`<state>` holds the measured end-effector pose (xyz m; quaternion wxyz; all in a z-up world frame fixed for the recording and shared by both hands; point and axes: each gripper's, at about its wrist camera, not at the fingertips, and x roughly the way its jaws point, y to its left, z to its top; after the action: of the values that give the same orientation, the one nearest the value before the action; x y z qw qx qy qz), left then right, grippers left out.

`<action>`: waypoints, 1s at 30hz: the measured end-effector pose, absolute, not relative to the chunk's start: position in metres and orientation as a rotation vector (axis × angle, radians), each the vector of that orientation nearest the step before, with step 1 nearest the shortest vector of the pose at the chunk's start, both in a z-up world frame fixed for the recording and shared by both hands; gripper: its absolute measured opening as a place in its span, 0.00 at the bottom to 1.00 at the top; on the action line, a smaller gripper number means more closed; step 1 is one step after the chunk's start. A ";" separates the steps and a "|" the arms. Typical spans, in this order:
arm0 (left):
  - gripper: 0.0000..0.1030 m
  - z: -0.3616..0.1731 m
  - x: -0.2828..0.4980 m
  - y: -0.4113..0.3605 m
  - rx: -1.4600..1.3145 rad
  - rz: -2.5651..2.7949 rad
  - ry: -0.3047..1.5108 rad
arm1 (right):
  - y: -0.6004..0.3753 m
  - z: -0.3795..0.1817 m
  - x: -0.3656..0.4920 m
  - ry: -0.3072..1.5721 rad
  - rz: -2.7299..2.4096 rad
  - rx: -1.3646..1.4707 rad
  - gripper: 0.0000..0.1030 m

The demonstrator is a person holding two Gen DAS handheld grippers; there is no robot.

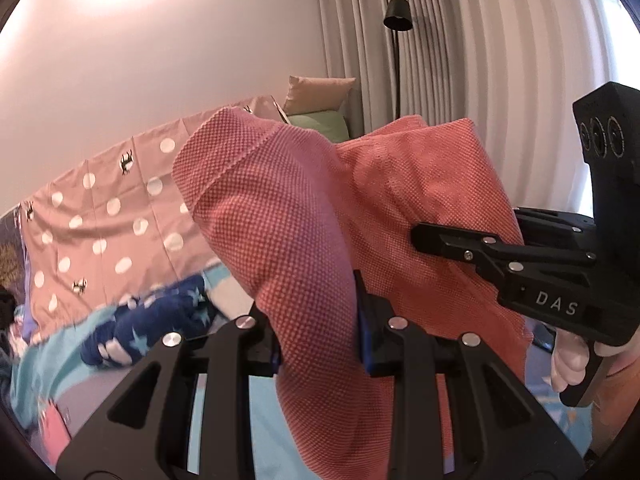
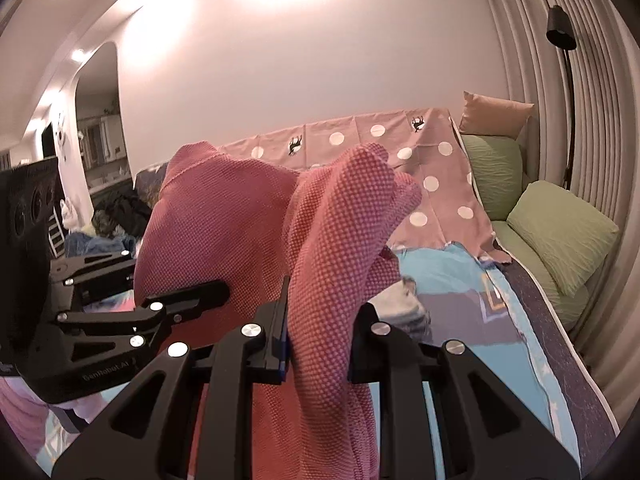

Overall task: Fold small clothes
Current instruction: 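Lift the folded coral shirt with both grippers and carry it to the clothes stack, then lower the shirt onto the folded stack and open both grippers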

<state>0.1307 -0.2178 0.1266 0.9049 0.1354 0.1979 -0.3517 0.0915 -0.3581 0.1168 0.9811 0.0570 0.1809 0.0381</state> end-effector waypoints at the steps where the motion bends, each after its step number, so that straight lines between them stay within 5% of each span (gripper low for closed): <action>1: 0.27 0.129 0.139 -0.223 0.282 -0.722 0.406 | -0.362 0.121 0.103 0.356 0.066 0.111 0.20; 17: 0.28 0.108 0.336 -0.277 0.236 -0.594 0.491 | -0.395 0.104 0.302 0.423 0.018 0.068 0.20; 19: 0.36 0.085 0.371 -0.277 0.215 -0.549 0.538 | -0.396 0.084 0.335 0.437 0.016 0.066 0.22; 21: 0.51 0.057 0.401 -0.278 0.233 -0.477 0.582 | -0.399 0.047 0.371 0.511 -0.082 0.041 0.47; 22: 0.59 0.038 0.415 -0.278 0.256 -0.429 0.619 | -0.401 0.027 0.383 0.574 -0.129 0.032 0.49; 26: 0.58 -0.052 0.443 -0.273 0.457 -0.320 0.744 | -0.407 -0.039 0.389 0.710 -0.157 0.067 0.48; 30: 0.59 -0.074 0.421 -0.258 0.455 -0.344 0.662 | -0.405 -0.076 0.360 0.723 -0.165 0.063 0.50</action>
<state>0.4214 -0.2581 -0.0742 0.9061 0.2201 0.3207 -0.1666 0.3605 -0.4045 -0.0760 0.9315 0.0306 0.3534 -0.0808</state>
